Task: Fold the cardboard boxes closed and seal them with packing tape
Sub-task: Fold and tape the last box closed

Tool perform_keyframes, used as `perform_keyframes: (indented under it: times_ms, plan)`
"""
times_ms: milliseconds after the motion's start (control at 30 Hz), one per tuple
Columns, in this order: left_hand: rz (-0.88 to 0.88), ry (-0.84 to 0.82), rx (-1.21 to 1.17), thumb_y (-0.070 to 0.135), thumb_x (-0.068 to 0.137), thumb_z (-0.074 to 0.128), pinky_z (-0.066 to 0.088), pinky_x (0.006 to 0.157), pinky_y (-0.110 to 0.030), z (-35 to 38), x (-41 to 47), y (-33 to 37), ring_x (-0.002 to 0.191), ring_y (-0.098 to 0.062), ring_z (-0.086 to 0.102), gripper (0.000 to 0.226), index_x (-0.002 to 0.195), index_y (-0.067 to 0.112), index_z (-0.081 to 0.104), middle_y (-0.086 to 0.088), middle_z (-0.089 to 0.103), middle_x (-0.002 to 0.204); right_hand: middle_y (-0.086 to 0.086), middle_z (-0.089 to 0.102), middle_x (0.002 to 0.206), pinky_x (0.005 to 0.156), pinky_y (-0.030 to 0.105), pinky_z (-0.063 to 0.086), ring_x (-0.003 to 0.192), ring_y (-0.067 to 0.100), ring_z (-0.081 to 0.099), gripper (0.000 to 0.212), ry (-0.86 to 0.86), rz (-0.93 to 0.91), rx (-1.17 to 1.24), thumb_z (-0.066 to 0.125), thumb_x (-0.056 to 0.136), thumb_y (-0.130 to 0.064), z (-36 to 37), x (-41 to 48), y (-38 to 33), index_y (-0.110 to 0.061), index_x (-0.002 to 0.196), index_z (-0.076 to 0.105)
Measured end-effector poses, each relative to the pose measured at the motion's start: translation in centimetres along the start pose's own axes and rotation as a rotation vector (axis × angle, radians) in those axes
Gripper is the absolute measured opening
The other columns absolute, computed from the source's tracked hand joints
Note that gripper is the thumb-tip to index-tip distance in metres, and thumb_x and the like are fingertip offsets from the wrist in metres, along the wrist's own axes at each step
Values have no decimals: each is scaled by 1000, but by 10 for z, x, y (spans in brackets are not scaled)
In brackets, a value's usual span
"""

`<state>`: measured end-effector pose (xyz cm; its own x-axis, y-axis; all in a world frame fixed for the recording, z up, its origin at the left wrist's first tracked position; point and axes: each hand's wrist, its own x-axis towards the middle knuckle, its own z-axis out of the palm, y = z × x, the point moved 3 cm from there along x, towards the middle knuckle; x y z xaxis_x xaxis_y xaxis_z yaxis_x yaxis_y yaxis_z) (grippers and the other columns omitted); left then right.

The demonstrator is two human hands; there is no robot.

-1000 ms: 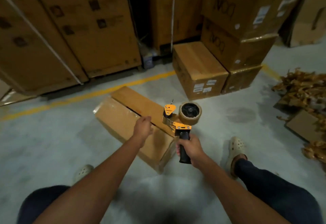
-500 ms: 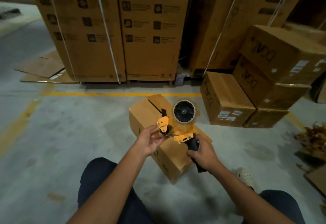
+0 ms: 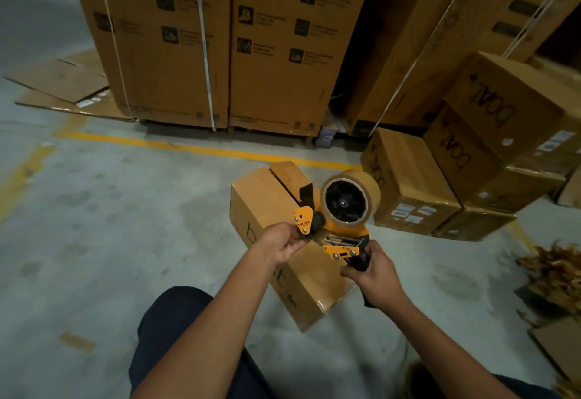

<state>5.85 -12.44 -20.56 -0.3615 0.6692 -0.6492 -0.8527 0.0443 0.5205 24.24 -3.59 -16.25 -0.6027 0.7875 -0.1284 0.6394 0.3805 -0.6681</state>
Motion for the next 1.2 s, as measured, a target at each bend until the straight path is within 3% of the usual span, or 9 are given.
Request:
perform_keyframes:
  times_ms: [100, 233, 333, 533, 700, 800, 900, 1100, 1200]
  plan:
    - [45, -4, 163, -2, 100, 45, 62, 67, -33, 0, 4, 3, 83, -25, 70, 22, 112, -2, 64, -18, 71, 93, -1, 64, 85, 67, 31, 50, 81, 15, 62, 39, -14, -12, -3, 83, 75, -18, 0, 6, 2, -23, 90, 47]
    - [65, -37, 347, 3, 104, 39, 62, 66, -32, -2, -1, 7, 81, -30, 73, 27, 116, 1, 63, -21, 73, 96, -11, 69, 97, 77, 17, 52, 88, 3, 66, 45, -62, -41, 95, 82, 78, -13, -1, 3, -3, -20, 110, 51]
    - [43, -95, 387, -1, 103, 39, 61, 55, -28, -1, -10, 10, 71, -30, 74, 26, 113, -2, 63, -25, 73, 90, 2, 72, 91, 72, 34, 61, 74, 14, 72, 46, -84, -54, 109, 79, 78, -4, -8, -2, -4, -15, 113, 52]
    - [48, -87, 470, -7, 101, 41, 55, 43, -24, -2, -17, 15, 68, -35, 74, 21, 111, -1, 58, -33, 69, 99, -18, 66, 63, 52, 17, 44, 56, -3, 61, 27, -50, -153, -13, 77, 81, -18, -28, -12, -5, -37, 90, 60]
    - [86, -32, 609, -13, 98, 38, 62, 58, -35, 4, 2, 29, 71, -33, 73, 25, 97, 6, 54, -25, 69, 89, -25, 62, 54, 53, 15, 41, 52, -3, 59, 19, -31, -95, 10, 78, 81, -28, -18, -1, 6, -35, 76, 61]
    - [76, 3, 809, -9, 97, 49, 63, 69, -41, 4, 28, 44, 84, -34, 72, 17, 110, -1, 57, -24, 67, 107, -21, 65, 59, 57, 25, 48, 57, 2, 61, 17, -31, -61, 35, 81, 75, -33, 2, 18, 18, -35, 74, 65]
    - [42, 29, 1021, -1, 91, 65, 60, 86, -45, -2, 66, 66, 90, -33, 74, 24, 114, -9, 63, -22, 73, 103, -10, 66, 62, 58, 31, 49, 60, 9, 61, 17, -18, -2, 17, 81, 71, -37, 31, 50, 28, -34, 71, 64]
    - [24, 144, 1166, 6, 86, 74, 63, 67, -37, -7, 161, 138, 70, -31, 73, 18, 96, -8, 69, -21, 74, 86, -7, 68, 76, 65, 32, 51, 71, 11, 62, 17, 21, 34, -50, 69, 81, -45, 93, 153, 24, -30, 89, 66]
    - [72, 183, 1261, 5, 94, 63, 61, 58, -35, -13, 220, 171, 69, -31, 70, 12, 98, -5, 68, -22, 72, 91, -5, 64, 97, 71, 31, 50, 92, 14, 58, 28, 44, 11, -56, 68, 81, -46, 127, 216, 28, -29, 102, 65]
